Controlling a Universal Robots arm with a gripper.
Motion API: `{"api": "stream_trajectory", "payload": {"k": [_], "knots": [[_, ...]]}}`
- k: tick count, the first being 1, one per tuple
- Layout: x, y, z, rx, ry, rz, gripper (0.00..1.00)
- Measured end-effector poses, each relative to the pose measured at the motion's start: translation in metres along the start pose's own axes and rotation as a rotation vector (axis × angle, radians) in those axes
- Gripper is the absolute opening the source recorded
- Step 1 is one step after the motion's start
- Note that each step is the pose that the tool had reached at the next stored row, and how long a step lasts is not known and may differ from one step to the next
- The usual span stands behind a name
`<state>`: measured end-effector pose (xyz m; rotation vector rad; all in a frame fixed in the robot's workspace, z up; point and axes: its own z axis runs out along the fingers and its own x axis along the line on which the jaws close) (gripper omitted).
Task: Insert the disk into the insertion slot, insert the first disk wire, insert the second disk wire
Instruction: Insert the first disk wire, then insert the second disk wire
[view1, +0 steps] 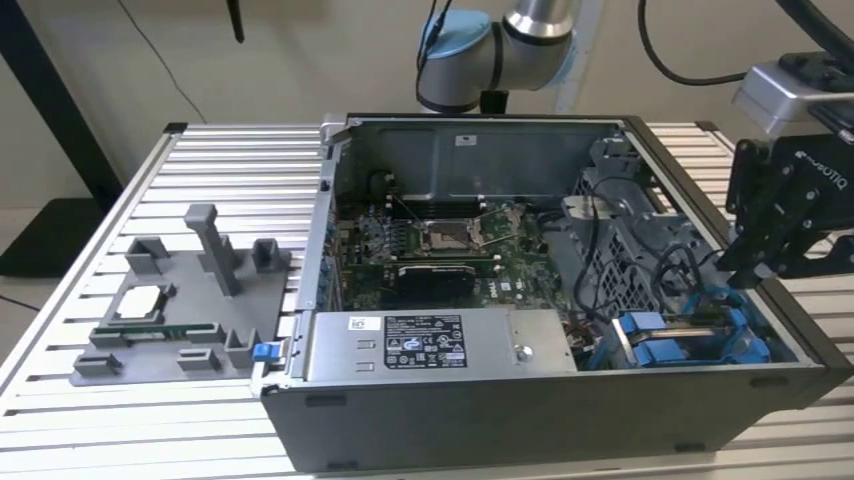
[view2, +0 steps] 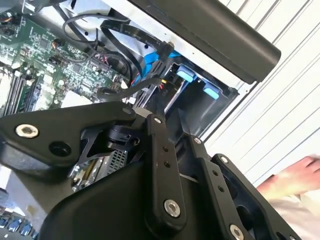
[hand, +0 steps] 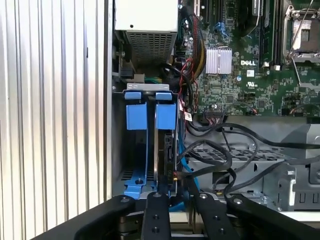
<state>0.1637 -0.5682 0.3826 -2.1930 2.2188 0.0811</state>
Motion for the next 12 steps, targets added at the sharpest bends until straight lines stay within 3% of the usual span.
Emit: {"api": "stream_trajectory", "payload": {"k": [5,12], "knots": [[-0.0001,-0.0076,0.0002,0.0045,-0.0171,-0.003,1.0],[-0.0003,-0.0173,0.0016,0.0068,-0.0226,-0.006,1.0]]}}
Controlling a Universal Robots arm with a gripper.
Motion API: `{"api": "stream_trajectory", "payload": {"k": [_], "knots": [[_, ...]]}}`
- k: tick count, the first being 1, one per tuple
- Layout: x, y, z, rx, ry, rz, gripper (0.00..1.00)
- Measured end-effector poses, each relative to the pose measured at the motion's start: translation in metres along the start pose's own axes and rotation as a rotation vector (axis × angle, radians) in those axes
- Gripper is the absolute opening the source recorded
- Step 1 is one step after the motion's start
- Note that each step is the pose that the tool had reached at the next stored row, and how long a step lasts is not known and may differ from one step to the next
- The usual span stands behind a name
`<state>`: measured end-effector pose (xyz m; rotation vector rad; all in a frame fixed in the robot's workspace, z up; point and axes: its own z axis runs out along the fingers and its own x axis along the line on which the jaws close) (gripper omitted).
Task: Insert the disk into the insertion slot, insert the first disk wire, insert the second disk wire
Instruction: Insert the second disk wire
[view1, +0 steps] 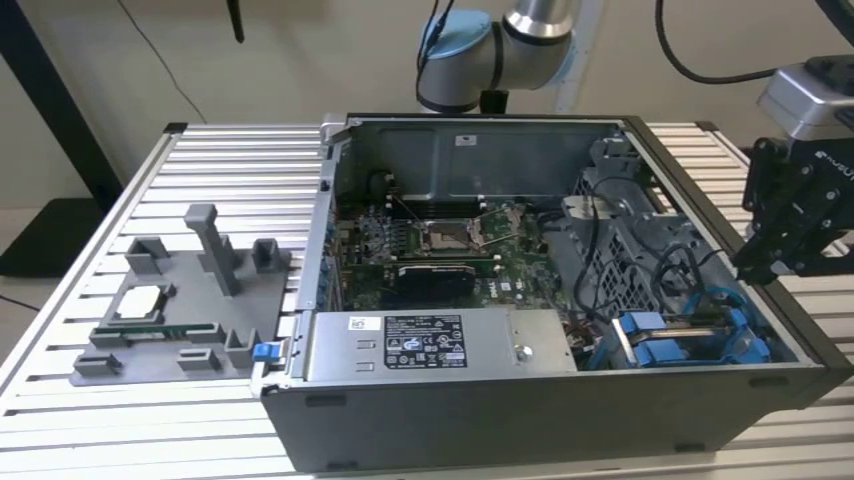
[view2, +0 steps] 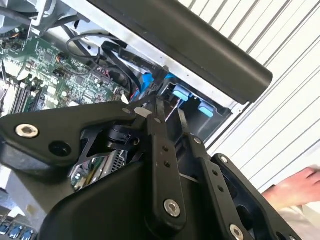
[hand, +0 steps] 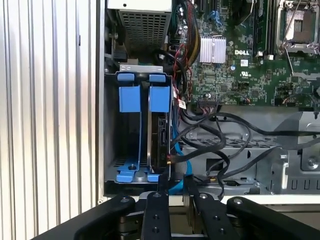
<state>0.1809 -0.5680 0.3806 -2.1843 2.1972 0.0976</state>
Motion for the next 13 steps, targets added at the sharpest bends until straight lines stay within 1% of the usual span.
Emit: {"api": "stream_trajectory", "payload": {"k": [3,8,11,13], "knots": [[-0.0001,-0.0017,0.0,-0.0002,-0.0021,-0.002,1.0],[0.0,-0.0018,0.0002,-0.0001,-0.002,-0.002,1.0],[-0.0004,-0.0019,0.0015,0.0001,-0.0028,-0.002,1.0],[-0.0006,-0.0021,0.0026,0.0023,-0.007,-0.003,1.0]]}}
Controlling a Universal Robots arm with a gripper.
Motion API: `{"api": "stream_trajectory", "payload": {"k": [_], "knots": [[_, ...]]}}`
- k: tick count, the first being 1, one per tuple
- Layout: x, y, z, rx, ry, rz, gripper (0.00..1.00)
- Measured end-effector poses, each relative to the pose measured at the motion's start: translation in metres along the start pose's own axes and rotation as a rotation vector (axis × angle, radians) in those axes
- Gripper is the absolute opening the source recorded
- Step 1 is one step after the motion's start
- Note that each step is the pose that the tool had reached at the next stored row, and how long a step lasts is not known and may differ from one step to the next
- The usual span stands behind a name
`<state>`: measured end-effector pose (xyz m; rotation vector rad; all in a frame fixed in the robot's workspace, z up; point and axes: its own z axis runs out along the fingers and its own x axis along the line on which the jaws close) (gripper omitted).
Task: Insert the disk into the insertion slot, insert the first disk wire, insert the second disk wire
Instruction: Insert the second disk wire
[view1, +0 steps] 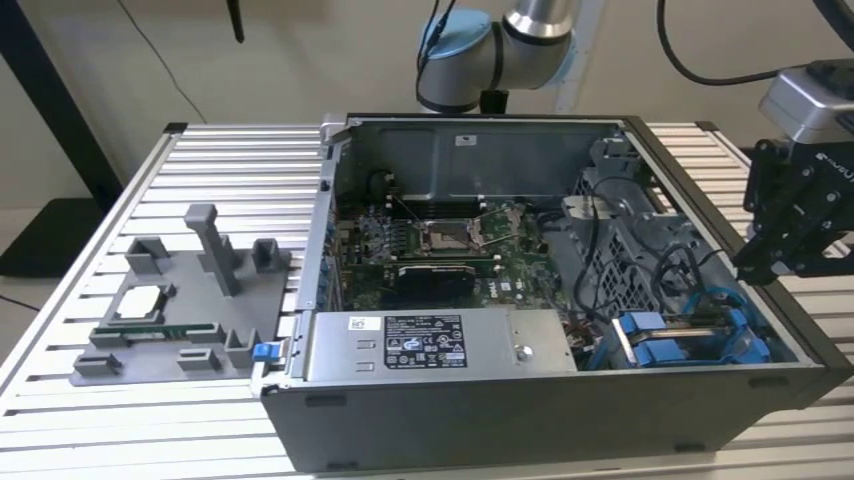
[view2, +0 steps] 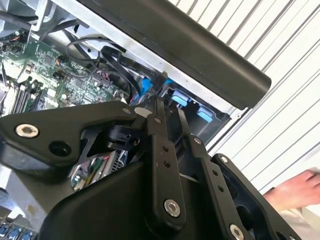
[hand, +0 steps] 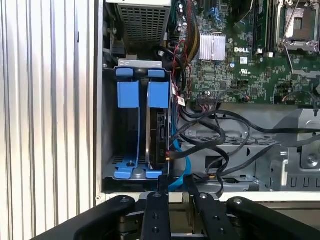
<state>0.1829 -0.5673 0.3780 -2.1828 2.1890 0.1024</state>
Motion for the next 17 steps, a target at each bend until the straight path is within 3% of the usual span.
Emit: {"api": "stream_trajectory", "payload": {"k": [5,10,14,17], "knots": [[-0.0005,-0.002,0.0024,0.005,-0.0198,-0.003,1.0],[-0.0011,-0.0076,0.005,0.006,-0.0333,-0.005,1.0],[-0.0028,-0.0082,0.0067,0.0079,-0.0535,-0.008,1.0],[-0.003,-0.0104,0.0083,0.0109,-0.0585,-0.011,1.0]]}}
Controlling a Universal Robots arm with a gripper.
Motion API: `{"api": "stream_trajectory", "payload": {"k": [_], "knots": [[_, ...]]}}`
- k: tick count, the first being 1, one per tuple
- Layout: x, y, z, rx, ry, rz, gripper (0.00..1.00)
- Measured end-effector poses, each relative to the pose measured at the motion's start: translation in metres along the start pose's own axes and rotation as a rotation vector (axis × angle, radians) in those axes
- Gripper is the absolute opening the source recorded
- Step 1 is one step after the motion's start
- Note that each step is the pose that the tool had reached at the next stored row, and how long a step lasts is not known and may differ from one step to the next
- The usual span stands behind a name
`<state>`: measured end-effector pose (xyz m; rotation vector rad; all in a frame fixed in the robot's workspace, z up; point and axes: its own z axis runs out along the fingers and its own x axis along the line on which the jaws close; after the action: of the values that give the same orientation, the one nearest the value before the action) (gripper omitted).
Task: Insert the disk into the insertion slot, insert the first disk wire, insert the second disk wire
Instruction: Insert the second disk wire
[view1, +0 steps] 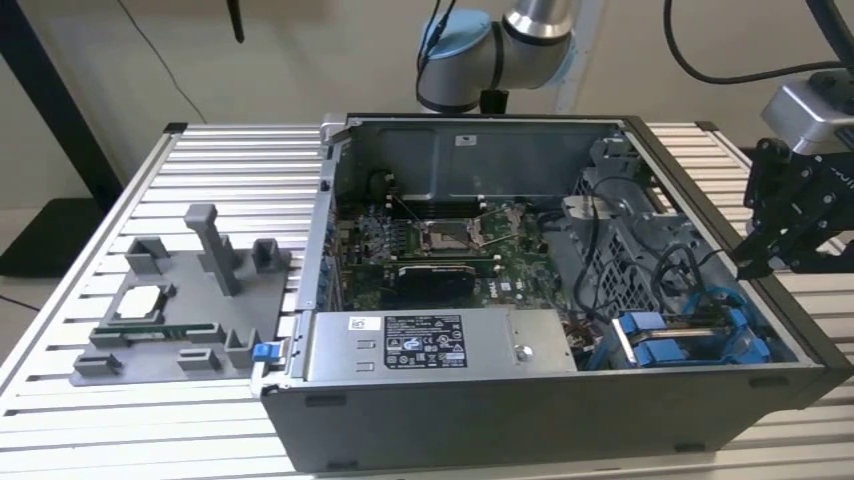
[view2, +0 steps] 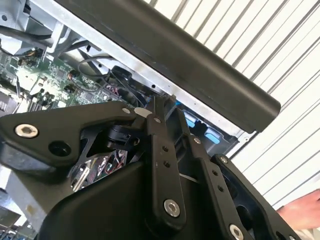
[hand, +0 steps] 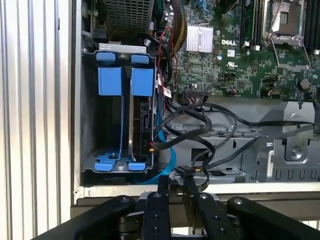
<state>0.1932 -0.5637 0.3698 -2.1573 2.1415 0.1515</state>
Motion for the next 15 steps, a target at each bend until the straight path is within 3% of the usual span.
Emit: {"api": "stream_trajectory", "payload": {"k": [10,11,15], "knots": [[0.0009,-0.0031,0.006,0.0043,-0.0035,-0.002,1.0],[0.0009,-0.0031,0.0061,0.0043,-0.0045,-0.002,0.0],[0.0009,-0.0031,0.0061,0.0043,-0.0049,-0.002,0.0]]}}
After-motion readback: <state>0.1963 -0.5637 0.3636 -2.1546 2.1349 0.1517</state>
